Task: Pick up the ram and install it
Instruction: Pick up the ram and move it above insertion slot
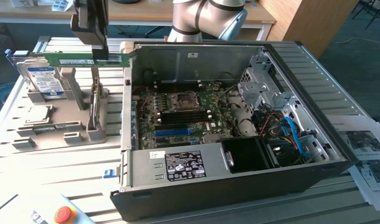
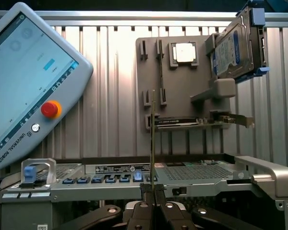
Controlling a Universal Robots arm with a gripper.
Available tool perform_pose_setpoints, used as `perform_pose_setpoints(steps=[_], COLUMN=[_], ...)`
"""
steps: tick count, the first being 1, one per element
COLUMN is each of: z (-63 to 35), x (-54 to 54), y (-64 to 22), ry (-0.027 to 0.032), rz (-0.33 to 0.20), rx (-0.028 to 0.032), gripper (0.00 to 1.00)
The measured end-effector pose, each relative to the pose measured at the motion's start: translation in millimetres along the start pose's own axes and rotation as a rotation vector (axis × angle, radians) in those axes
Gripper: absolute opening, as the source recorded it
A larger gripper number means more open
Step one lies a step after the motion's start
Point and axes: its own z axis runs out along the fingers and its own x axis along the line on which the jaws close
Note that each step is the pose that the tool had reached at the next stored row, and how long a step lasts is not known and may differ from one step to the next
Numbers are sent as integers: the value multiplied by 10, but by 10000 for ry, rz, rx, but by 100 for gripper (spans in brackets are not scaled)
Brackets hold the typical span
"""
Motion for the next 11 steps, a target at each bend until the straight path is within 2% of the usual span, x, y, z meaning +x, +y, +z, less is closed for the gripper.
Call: perform_pose_setpoints(steps=[11], z=[-14], x=[30], y=[-274], ry=[-26], rz=[-14], rx=[-1], gripper=[12])
